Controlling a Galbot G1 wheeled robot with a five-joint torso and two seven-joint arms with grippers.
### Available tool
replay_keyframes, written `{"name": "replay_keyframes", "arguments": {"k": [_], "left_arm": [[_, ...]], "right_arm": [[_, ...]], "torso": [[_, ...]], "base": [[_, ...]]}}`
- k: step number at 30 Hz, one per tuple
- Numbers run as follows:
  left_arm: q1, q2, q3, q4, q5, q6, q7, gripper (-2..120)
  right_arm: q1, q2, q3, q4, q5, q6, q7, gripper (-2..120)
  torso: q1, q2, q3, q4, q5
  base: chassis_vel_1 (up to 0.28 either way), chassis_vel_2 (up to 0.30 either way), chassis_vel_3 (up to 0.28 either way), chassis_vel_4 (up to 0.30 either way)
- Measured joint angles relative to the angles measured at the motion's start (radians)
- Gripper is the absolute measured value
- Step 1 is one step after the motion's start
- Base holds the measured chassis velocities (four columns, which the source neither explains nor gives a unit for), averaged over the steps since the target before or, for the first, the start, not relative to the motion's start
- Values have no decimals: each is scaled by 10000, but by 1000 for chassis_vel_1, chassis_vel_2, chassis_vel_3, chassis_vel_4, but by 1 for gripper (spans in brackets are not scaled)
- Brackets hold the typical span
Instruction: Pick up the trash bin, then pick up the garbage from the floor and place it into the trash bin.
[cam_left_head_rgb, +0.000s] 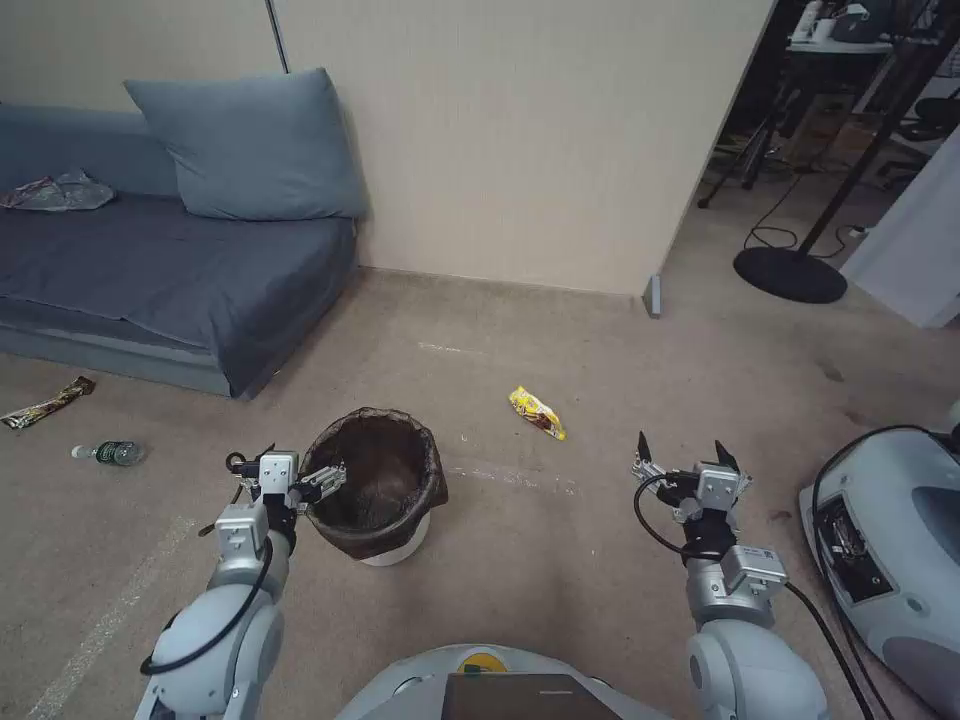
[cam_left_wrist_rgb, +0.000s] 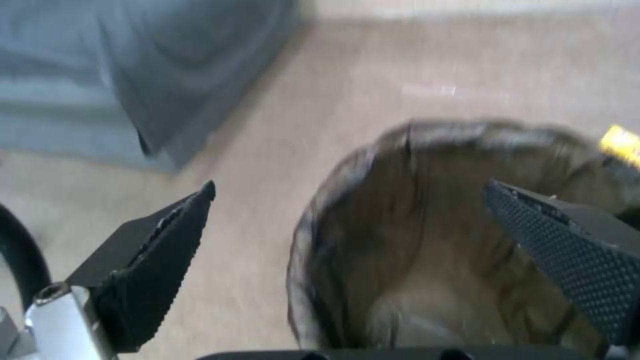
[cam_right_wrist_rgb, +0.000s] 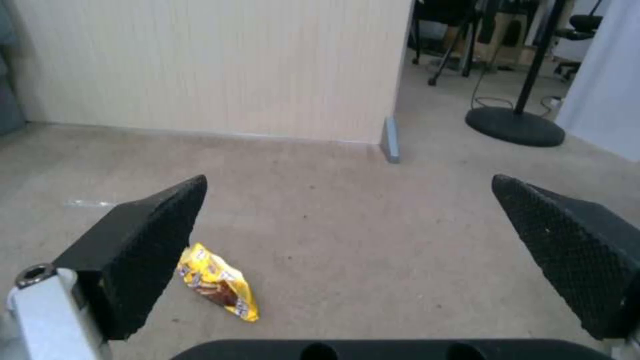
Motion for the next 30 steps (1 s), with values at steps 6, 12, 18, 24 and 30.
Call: {"name": "replay_keyframes", "arguments": {"k": [6, 12, 18, 24, 30], "left_arm": [[-239, 231, -55, 152, -562, 852, -116, 100], [-668, 620, 2, 651, -1030, 1480, -418, 100], [-1021, 850, 47, 1110, -1390, 1734, -778, 100], [-1424, 921, 129, 1752, -1691, 1804, -998, 100], [-1710, 808, 174, 2250, -1726, 1794, -1102, 100]], "right_arm": [[-9, 0, -8, -57, 117, -60, 17, 100], [-13, 0, -12, -88, 151, -88, 24, 100], [-32, 0, -21, -167, 146, -85, 32, 100], [-32, 0, -18, -194, 146, -74, 36, 100], [-32, 0, -15, -227, 146, -69, 40, 100]], "torso": [[0, 0, 0, 2, 0], [0, 0, 0, 1, 0], [0, 0, 0, 1, 0], [0, 0, 0, 2, 0], [0, 0, 0, 2, 1]], "base": [[0, 0, 0, 0], [0, 0, 0, 0], [0, 0, 0, 0], [0, 0, 0, 0], [0, 0, 0, 0]]}}
